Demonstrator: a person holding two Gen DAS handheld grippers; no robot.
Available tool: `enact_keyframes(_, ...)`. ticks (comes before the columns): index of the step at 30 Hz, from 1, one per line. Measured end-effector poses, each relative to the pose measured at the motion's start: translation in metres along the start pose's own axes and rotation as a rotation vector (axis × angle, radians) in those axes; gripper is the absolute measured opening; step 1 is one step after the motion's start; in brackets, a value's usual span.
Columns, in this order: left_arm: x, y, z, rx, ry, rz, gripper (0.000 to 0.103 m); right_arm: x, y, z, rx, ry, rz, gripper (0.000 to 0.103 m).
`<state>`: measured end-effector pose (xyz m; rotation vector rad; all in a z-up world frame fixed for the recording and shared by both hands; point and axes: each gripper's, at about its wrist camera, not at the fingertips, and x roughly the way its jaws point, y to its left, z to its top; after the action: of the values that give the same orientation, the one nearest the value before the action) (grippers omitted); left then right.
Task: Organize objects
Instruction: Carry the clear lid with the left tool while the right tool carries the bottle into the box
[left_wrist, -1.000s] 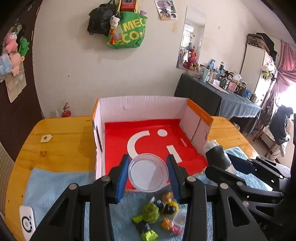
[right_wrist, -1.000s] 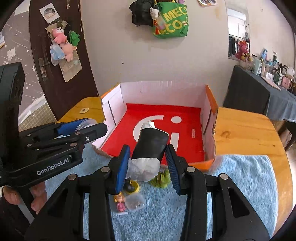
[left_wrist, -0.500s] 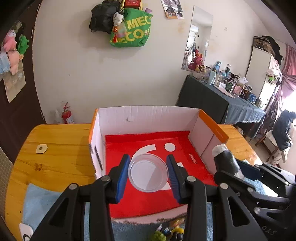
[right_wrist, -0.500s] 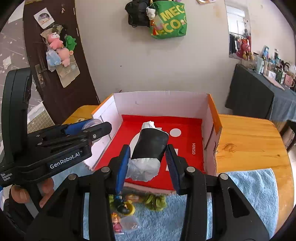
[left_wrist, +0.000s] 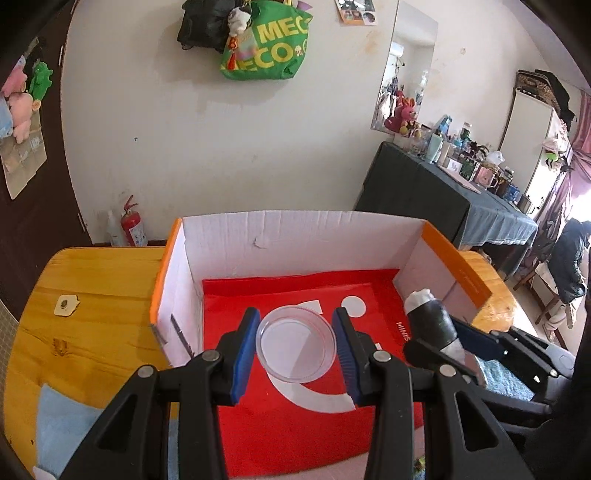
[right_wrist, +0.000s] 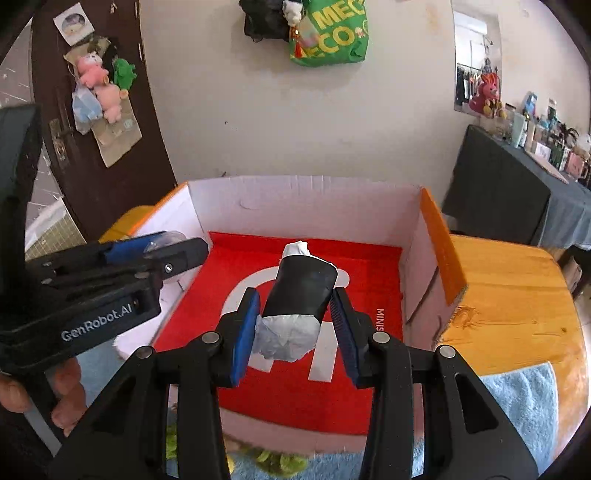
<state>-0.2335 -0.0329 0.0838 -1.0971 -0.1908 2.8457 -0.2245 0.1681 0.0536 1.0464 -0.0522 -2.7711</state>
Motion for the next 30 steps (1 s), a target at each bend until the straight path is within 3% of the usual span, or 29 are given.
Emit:
enact_keyframes(14,0.056,0.004,0.003,-0.015,0.111,0.031,0.042,0.052,-0.020,0.007,0.032,0.155,-0.001,0.038)
enact_keyframes(30,0.091,0.010,-0.014,-0.034,0.238,0.022,0.042,0.073,-0.034,0.000,0.072,0.274,0.009,0.038)
